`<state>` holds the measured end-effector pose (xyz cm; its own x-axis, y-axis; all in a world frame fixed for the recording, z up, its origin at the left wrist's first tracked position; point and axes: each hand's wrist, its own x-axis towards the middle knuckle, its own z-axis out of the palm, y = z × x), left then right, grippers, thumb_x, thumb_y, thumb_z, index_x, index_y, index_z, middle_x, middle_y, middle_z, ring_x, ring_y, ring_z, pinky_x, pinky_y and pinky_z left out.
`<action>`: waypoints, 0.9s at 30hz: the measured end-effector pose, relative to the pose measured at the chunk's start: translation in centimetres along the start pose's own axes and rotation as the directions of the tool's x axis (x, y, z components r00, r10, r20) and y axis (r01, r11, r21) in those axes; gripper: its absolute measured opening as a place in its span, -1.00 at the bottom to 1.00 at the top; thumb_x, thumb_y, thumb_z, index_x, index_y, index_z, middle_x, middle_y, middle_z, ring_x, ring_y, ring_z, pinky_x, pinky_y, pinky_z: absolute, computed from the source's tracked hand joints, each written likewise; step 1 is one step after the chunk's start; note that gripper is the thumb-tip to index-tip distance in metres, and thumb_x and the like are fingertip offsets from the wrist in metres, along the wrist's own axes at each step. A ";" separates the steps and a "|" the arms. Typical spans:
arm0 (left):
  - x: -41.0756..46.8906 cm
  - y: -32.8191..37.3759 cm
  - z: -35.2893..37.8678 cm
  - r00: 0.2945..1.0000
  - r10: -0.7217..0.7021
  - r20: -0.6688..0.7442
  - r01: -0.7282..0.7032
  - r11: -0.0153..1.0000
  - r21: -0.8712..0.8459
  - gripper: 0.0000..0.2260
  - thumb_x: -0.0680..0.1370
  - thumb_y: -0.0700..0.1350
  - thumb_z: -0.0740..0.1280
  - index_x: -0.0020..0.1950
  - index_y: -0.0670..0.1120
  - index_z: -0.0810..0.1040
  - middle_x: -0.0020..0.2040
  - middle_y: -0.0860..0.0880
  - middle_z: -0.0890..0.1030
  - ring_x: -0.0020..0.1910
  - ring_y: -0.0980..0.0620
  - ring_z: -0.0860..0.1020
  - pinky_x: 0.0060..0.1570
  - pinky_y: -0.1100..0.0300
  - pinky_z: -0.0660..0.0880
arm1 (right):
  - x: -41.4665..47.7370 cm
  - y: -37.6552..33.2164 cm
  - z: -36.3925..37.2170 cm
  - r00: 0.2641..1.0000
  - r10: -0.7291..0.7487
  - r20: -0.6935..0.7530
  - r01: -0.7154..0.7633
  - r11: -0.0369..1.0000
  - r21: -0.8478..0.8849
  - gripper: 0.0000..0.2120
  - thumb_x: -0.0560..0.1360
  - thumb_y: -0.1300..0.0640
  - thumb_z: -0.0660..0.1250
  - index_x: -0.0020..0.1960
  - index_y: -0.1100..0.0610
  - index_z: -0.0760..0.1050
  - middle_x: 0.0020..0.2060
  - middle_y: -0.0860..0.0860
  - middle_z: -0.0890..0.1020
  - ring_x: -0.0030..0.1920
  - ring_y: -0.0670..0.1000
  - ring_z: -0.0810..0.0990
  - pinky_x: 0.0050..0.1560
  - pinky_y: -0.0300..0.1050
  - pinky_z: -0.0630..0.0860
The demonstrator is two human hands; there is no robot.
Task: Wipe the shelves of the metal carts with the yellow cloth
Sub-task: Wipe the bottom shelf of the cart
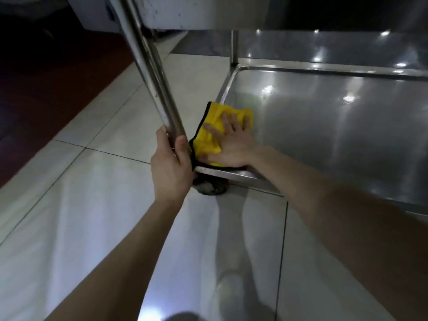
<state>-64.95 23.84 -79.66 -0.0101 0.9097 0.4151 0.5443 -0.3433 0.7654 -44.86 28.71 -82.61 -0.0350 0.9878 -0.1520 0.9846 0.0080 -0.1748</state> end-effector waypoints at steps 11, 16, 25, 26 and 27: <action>0.5 0.4 -0.9 0.993 0.025 0.116 -0.018 0.998 -0.066 -0.79 0.75 0.03 0.22 0.27 -0.08 0.41 -0.06 -0.06 0.66 -0.13 -0.15 0.61 -0.11 -0.07 0.54 | 5.4 0.9 -2.8 0.976 0.216 0.018 -0.215 0.976 -0.042 0.03 0.35 -0.73 -0.27 0.71 -0.28 -0.20 0.70 0.24 -0.24 0.68 0.37 -0.27 0.54 0.56 -0.31; 0.6 0.9 -1.3 0.989 -0.003 0.145 0.011 0.999 -0.048 -0.81 0.76 0.01 0.25 0.30 -0.07 0.45 -0.11 -0.02 0.64 -0.18 -0.09 0.58 -0.18 0.02 0.48 | -4.2 -1.6 -0.6 1.000 -0.004 0.001 0.004 1.000 -0.009 -0.05 0.41 -0.69 -0.19 0.69 -0.29 -0.01 0.71 0.25 -0.06 0.70 0.34 -0.14 0.57 0.53 -0.23; -0.1 4.1 -1.5 0.953 -0.259 0.159 0.257 0.966 0.034 -0.67 0.77 0.02 0.24 0.53 0.01 0.39 0.17 0.01 0.64 0.13 -0.13 0.65 0.16 -0.07 0.60 | -17.3 3.3 -1.3 0.990 -0.078 -0.122 0.062 0.990 -0.125 -0.49 0.48 0.15 0.41 0.43 0.10 0.47 0.32 0.18 0.50 0.27 0.26 0.53 0.36 0.16 0.38; -0.5 4.6 -1.5 0.930 -0.337 0.146 0.334 0.941 0.048 -0.58 0.75 0.04 0.27 0.61 0.02 0.34 0.26 -0.01 0.63 0.21 -0.10 0.64 0.24 -0.07 0.60 | -18.6 4.1 -1.5 0.991 -0.048 -0.122 0.038 0.996 -0.082 -0.50 0.46 0.21 0.42 0.40 0.14 0.50 0.29 0.20 0.52 0.24 0.27 0.55 0.32 0.14 0.42; -1.2 5.0 -1.5 0.892 -0.427 0.149 0.418 0.904 0.087 -0.51 0.74 0.05 0.29 0.65 0.01 0.30 0.32 -0.04 0.63 0.26 -0.11 0.64 0.28 -0.08 0.59 | -20.0 4.8 -1.9 0.994 -0.007 -0.109 0.003 0.999 -0.040 -0.50 0.46 0.24 0.42 0.40 0.16 0.50 0.28 0.20 0.53 0.25 0.27 0.54 0.27 0.12 0.46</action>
<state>-63.50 20.71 -75.58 -0.1161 0.9928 -0.0296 0.5612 0.0902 0.8228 -39.09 9.32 -78.59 -0.0233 0.9988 -0.0435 0.9906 0.0171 -0.1361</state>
